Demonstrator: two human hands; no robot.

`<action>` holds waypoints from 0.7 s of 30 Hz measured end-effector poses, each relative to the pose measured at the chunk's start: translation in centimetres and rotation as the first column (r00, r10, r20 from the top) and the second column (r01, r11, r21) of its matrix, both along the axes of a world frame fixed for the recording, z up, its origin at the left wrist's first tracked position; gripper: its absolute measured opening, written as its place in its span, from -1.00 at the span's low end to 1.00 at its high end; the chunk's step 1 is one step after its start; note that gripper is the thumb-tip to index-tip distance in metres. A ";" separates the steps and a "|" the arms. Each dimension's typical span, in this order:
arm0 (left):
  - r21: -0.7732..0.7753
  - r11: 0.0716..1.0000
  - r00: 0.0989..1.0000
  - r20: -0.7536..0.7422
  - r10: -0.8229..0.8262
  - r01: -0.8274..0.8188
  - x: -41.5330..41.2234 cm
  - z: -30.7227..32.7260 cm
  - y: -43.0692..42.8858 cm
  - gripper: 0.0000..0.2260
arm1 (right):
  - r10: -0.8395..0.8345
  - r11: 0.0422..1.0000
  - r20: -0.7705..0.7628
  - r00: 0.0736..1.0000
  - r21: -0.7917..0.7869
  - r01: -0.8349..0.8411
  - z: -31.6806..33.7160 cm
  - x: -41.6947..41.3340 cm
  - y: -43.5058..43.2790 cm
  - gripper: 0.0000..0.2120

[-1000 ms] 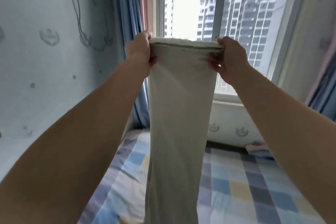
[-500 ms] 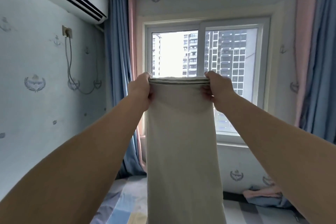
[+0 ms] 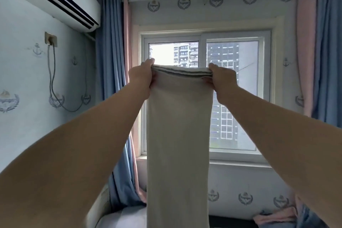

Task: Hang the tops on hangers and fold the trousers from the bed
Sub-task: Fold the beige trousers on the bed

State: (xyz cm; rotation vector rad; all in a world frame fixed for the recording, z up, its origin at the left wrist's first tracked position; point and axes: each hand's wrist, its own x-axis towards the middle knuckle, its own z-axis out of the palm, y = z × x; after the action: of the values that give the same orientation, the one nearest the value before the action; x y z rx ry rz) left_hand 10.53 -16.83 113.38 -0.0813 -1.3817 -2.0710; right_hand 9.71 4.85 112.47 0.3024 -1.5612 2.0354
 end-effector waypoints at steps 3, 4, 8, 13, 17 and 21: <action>-0.030 0.999 0.997 -0.074 -0.013 0.011 0.8 0.7 -2.0 -0.84 | 0.005 1.000 -0.051 0.999 -0.021 -0.006 0.5 0.4 -2.0 -0.78; -0.037 0.999 0.995 -0.095 -0.019 0.016 1.5 0.7 -2.7 -0.85 | 0.005 1.000 -0.063 0.998 -0.023 -0.007 0.4 0.8 -2.6 -0.79; -0.054 0.999 0.988 -0.156 -0.016 0.008 5.9 -0.8 -4.4 -0.83 | 0.037 0.999 -0.100 0.994 -0.026 -0.039 -1.2 3.8 -4.3 -0.80; -0.059 0.998 0.987 -0.158 -0.028 0.019 13.7 -6.1 -5.2 -0.83 | 0.112 0.992 -0.077 0.991 -0.057 -0.117 -6.2 10.8 -5.1 -0.82; -0.028 0.999 0.996 -0.077 -0.047 0.044 21.7 -13.5 -4.3 -0.82 | 0.133 0.989 0.008 0.991 -0.069 -0.132 -14.1 18.8 -4.0 -0.80; 0.038 0.999 0.998 0.048 -0.027 0.025 31.1 -24.3 -1.8 -0.69 | 0.173 0.981 0.170 0.970 -0.115 -0.154 -24.7 28.2 -1.5 -0.77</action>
State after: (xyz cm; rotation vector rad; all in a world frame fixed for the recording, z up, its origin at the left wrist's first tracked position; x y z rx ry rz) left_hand 41.62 -18.66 89.09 -0.0330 -1.3767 -2.1327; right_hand 37.96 3.30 87.74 0.2200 -1.5765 2.3179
